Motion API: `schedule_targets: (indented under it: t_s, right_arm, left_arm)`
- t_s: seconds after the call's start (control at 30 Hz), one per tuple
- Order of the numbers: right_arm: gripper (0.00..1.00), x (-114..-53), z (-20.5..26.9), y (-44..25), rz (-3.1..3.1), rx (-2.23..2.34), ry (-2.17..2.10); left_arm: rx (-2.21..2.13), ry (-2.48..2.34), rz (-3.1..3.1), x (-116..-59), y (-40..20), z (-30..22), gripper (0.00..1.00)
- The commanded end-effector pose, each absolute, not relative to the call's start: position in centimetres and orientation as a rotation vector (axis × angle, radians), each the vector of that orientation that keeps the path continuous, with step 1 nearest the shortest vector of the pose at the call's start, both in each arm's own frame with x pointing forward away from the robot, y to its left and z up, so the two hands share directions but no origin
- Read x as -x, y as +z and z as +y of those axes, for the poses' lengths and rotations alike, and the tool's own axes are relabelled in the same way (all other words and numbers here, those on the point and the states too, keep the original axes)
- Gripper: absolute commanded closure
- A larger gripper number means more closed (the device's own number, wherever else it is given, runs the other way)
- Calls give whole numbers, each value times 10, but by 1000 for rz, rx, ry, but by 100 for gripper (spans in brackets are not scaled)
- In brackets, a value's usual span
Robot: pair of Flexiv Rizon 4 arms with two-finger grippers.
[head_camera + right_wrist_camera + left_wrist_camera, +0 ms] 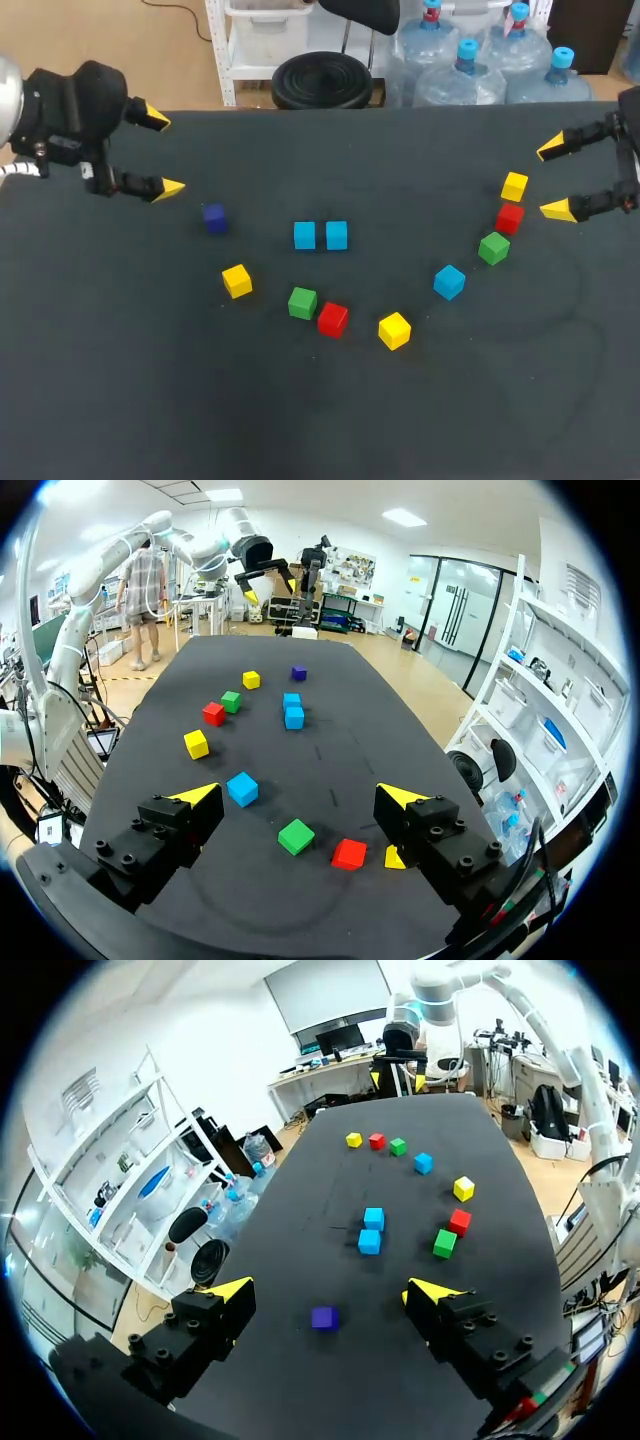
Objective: Place the blue cubes, place green cubes on the blue cubes, place the yellow cubes on the green cubes, then place the red cubes on the yellow cubes, and place purple cube on the red cubes.
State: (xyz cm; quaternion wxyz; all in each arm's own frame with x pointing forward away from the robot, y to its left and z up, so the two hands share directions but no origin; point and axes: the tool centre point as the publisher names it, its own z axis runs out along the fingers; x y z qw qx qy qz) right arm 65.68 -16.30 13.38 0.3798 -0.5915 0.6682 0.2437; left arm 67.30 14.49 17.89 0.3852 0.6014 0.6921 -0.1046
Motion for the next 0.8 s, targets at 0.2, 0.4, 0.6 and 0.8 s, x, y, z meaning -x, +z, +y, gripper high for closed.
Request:
schedule_targets:
  t_s: [0.2,0.4,0.6,0.8]
  right_arm:
    - [0,-636,-173,146,1780,1421,371]
    - [0,-603,-152,139,1806,1269,291]
    - [0,-573,-129,114,1845,1190,305]
    - [0,-564,-117,84,1887,1172,358]
  left_arm:
    - [-1528,-274,1751,-672,178,147,0]
    - [-1528,-274,1751,-672,178,147,0]
    - [-1528,-274,1751,-672,178,147,0]
    - [-1528,-274,1751,-672,178,147,0]
